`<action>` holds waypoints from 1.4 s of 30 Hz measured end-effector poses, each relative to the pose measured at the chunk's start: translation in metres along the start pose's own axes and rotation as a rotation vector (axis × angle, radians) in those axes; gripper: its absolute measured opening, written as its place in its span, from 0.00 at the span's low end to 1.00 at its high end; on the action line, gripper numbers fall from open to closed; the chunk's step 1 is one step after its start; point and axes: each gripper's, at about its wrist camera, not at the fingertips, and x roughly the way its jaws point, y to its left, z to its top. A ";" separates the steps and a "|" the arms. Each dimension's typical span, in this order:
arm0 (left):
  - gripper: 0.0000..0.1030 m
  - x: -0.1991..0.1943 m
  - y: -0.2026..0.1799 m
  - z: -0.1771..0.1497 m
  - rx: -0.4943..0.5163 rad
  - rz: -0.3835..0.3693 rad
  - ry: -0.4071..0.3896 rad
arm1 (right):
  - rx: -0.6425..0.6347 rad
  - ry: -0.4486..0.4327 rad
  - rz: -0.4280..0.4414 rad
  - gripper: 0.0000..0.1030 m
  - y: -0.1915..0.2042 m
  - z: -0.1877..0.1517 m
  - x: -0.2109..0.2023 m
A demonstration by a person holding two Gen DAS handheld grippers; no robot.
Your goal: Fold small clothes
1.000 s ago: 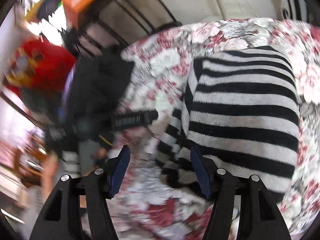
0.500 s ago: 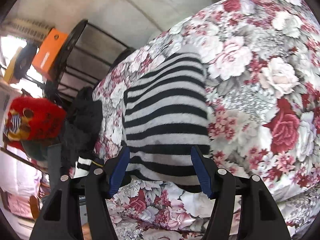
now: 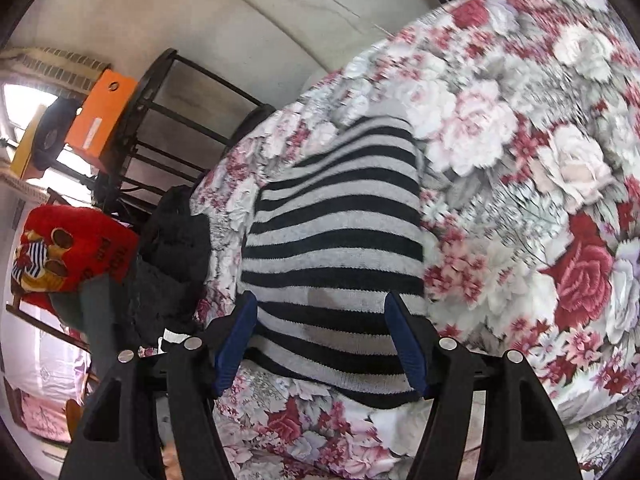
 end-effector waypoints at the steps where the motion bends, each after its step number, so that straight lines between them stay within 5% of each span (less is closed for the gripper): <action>1: 0.36 -0.001 0.004 0.001 -0.011 -0.009 0.004 | -0.023 -0.002 0.003 0.65 0.006 0.000 0.002; 4: 0.37 0.022 0.017 -0.006 -0.028 0.054 0.078 | -0.112 0.030 -0.051 0.65 0.020 -0.004 0.021; 7: 0.41 0.057 0.027 -0.018 -0.041 0.110 0.187 | -0.246 0.144 -0.308 0.69 0.013 -0.025 0.082; 9: 0.45 0.068 0.026 -0.023 -0.030 0.144 0.210 | -0.308 0.143 -0.404 0.82 0.005 -0.036 0.103; 12: 0.64 0.071 0.020 -0.022 -0.009 0.234 0.201 | -0.141 0.203 -0.284 0.82 -0.024 -0.031 0.110; 16: 0.64 0.052 0.020 -0.013 -0.042 0.194 0.171 | -0.123 0.201 -0.278 0.82 -0.016 -0.021 0.097; 22: 0.63 0.013 0.009 0.002 -0.007 0.280 0.012 | -0.161 -0.008 -0.296 0.83 0.007 0.006 0.050; 28: 0.67 0.041 0.012 0.007 -0.006 0.298 0.086 | -0.261 -0.110 -0.384 0.83 0.025 0.035 0.045; 30: 0.84 0.055 0.017 0.005 0.013 0.356 0.117 | -0.300 -0.137 -0.448 0.83 0.026 0.047 0.053; 31: 0.96 0.059 0.019 0.004 0.016 0.386 0.122 | -0.310 -0.129 -0.501 0.84 0.022 0.053 0.060; 32: 0.96 0.068 0.022 0.004 0.015 0.417 0.131 | -0.289 -0.049 -0.565 0.95 0.008 0.059 0.086; 34: 0.96 0.080 0.027 0.004 -0.005 0.387 0.170 | -0.147 0.102 -0.473 0.97 -0.033 0.062 0.119; 36: 0.96 0.085 0.036 0.005 -0.057 0.336 0.183 | -0.053 0.091 -0.402 0.97 -0.050 0.062 0.119; 42: 0.96 0.075 0.043 0.008 -0.077 0.299 0.177 | -0.236 0.051 -0.488 0.96 -0.009 0.058 0.088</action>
